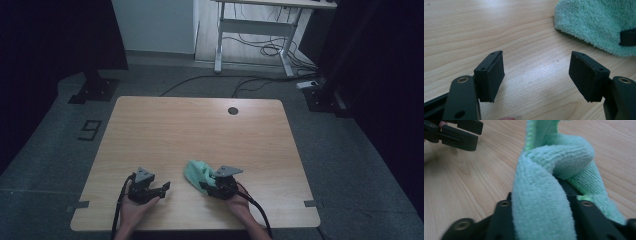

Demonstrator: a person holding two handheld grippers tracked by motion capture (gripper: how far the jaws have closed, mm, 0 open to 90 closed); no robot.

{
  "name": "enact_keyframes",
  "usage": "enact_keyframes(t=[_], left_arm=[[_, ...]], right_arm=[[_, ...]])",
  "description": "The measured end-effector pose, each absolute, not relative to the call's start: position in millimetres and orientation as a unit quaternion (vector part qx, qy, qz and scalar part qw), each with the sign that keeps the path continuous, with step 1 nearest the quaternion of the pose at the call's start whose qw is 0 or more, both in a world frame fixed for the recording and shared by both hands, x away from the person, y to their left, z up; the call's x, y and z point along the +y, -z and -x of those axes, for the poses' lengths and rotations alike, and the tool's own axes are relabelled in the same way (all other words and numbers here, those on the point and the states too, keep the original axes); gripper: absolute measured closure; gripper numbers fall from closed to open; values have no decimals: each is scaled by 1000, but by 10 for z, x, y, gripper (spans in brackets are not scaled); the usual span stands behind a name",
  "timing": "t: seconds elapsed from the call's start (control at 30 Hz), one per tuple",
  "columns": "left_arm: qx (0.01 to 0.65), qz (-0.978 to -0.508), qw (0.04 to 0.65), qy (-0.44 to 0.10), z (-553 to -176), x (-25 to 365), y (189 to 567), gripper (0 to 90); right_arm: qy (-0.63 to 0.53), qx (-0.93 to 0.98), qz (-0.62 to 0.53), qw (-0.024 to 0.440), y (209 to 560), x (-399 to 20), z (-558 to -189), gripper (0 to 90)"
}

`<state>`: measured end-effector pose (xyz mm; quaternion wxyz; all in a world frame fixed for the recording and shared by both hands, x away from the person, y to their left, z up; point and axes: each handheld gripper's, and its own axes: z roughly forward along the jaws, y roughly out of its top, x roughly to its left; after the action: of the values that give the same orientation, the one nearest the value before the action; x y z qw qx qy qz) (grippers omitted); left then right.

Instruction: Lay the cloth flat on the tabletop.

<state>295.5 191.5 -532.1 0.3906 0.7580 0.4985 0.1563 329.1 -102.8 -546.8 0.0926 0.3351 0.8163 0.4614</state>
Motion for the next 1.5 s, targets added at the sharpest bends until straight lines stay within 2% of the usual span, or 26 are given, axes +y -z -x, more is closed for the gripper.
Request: enact_keyframes(t=[0.13, 0.23, 0.27, 0.4, 0.77, 0.87, 0.93, 1.33, 1.5], left_arm=[[493, -758, 397, -156, -2937, 1882, 5291, 287], [492, -756, 400, -162, -2925, 1857, 5269, 286], [491, -756, 401, -162, -2923, 1852, 5264, 286], [488, -757, 402, -164, -2916, 1809, 5239, 285], [474, -761, 412, -165, -2943, 1543, 5119, 250], [465, -762, 421, -161, -2960, 1450, 5061, 234], [460, -762, 427, -156, -2981, 1388, 5015, 228], [441, -773, 433, -142, -3180, 1008, 4839, 203], [448, -772, 429, -137, -3249, 942, 4866, 240]], right_arm=[[-466, 812, -340, 92, 5439, -1011, -3253, 420], [-474, 807, -338, 104, 5378, -1031, -3195, 325], [-480, 803, -335, 110, 5341, -1056, -3170, 302], [-500, 792, -330, 118, 5230, -1177, -3106, 303], [-521, 785, -315, 111, 5164, -1376, -3065, 478], [-515, 788, -318, 111, 5187, -1368, -3089, 587], [-518, 787, -318, 99, 5199, -1375, -3110, 630], [-513, 794, -315, 83, 5241, -1316, -3118, 675], [-510, 797, -311, 86, 5253, -1279, -3107, 679]])
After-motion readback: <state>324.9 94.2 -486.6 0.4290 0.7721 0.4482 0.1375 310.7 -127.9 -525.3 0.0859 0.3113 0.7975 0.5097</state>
